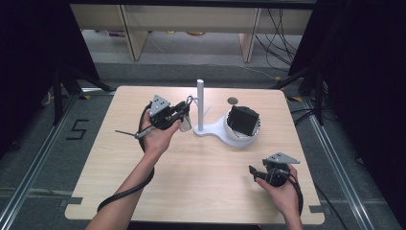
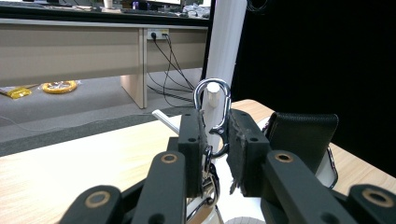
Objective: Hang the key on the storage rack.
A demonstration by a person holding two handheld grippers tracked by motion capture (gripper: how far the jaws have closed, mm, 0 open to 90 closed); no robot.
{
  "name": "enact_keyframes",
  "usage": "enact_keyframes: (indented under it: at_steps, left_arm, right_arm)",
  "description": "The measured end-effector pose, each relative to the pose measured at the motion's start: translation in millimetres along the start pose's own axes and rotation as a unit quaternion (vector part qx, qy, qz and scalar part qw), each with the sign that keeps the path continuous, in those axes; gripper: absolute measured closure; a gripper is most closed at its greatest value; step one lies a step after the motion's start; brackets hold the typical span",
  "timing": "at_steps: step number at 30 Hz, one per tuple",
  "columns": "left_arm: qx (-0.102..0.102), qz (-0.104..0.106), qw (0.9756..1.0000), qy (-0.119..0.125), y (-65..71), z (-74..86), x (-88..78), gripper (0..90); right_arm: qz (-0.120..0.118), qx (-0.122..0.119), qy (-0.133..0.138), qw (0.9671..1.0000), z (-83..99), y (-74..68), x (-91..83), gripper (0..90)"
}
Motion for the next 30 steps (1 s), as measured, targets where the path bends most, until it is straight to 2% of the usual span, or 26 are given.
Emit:
enact_keyframes:
  at_steps: [21, 22, 23, 25, 30]
  left_arm:
    - [-0.003, 0.002, 0.9999, -0.01, 2.6, 7.0, 13.7, 75.5]
    - [0.0, -0.003, 1.0, -0.009, 1.8, 6.6, 13.7, 86.1]
    - [-0.002, -0.002, 1.0, -0.008, 1.7, 6.2, 14.2, 87.7]
    - [-0.004, 0.002, 1.0, -0.005, 2.2, 4.9, 15.0, 87.5]
    - [-0.004, -0.001, 0.9999, -0.014, 0.8, 8.5, 15.2, 86.7]
  right_arm:
    - [-0.01, 0.006, 0.007, 0.9999, -1.3, -2.8, -0.3, 37.7]
    - [-0.01, 0.004, 0.008, 0.9999, -1.6, -2.3, -0.3, 37.7]
    - [-0.009, 0.003, 0.009, 0.9999, -1.8, -2.1, -0.4, 37.7]
    - [-0.007, 0.004, 0.008, 0.9999, -2.1, -1.8, -0.7, 37.7]
    - [-0.009, 0.003, 0.009, 0.9999, -1.9, -2.2, -0.4, 37.7]
Point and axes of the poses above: each handheld gripper's, and its own axes: x roughly forward along the jaws, z roughly out of its underside, y roughly to its right, the point moved 10 cm from there along x, roughly forward along the jaws
